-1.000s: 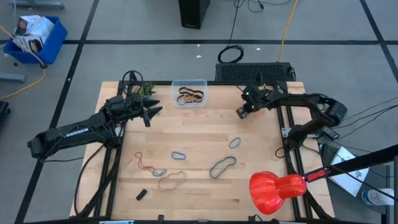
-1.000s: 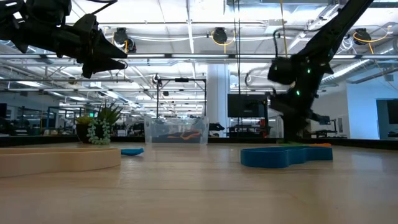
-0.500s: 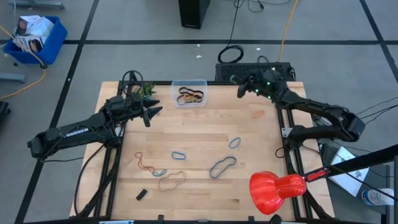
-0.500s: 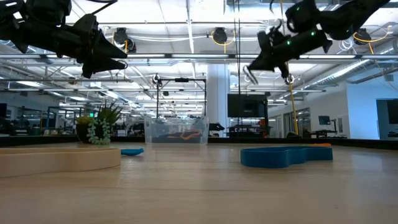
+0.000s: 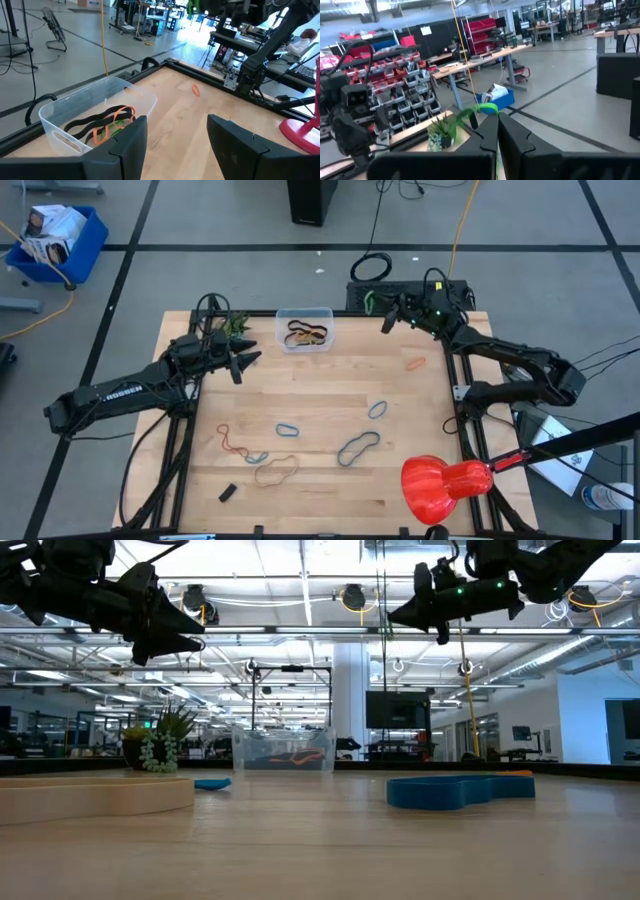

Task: Pick and place rubber bands into bin
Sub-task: Put the green rubber band into the transparent bin

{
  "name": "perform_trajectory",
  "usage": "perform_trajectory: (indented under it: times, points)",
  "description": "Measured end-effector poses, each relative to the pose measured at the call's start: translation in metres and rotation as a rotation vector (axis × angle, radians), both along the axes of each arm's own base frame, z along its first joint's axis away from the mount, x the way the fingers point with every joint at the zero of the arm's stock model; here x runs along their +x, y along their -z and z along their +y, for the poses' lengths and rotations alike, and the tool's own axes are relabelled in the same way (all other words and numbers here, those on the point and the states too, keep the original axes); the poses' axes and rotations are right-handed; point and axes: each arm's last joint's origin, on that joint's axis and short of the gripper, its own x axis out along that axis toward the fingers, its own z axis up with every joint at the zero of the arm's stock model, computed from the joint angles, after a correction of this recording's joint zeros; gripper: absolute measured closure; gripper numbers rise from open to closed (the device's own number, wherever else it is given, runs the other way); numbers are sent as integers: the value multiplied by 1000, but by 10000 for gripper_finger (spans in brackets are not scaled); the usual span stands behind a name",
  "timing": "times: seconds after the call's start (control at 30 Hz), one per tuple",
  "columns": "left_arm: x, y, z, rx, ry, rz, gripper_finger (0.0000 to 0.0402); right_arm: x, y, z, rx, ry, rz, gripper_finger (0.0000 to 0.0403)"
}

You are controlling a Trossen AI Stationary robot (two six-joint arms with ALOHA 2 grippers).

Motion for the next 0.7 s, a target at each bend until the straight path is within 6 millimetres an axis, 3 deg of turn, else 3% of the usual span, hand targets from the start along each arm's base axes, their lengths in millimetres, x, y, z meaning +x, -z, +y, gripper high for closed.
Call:
perform_trajectory:
  times: [0.23,0.5,0.7]
  points:
    - [0,0,0,6,1,2,188,30,-6,-10,6,-42,87,403]
    - [0,0,0,6,1,3,188,96,-12,-24,0,-135,255,403]
    - [0,0,0,6,1,3,188,140,3,-37,-20,-184,369,403]
